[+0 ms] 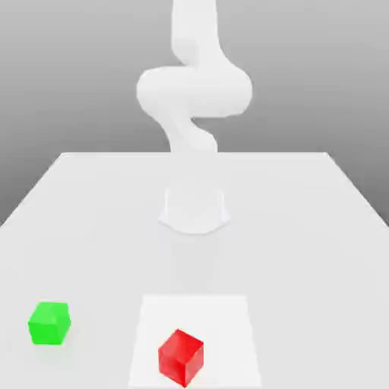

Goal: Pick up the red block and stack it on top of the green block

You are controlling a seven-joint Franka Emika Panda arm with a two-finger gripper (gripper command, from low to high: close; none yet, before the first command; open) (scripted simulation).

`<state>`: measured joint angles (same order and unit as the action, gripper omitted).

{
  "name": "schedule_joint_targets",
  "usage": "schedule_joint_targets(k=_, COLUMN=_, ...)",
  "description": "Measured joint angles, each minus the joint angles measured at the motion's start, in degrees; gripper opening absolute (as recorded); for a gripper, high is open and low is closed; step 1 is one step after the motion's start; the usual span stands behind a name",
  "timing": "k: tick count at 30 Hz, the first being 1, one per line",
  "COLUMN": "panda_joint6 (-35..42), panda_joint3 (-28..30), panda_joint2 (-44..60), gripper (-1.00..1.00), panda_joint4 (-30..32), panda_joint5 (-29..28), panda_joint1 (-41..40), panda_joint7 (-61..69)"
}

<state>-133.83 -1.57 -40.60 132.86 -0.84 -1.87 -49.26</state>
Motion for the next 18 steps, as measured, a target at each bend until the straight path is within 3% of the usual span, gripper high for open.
schedule_joint_targets(k=18, panda_joint6=-14.78, panda_joint3=-5.53, panda_joint2=37.79, gripper=0.0, panda_joint4=7.8, panda_joint5=-5.72, panda_joint1=-8.06, panda_joint7=-24.49)
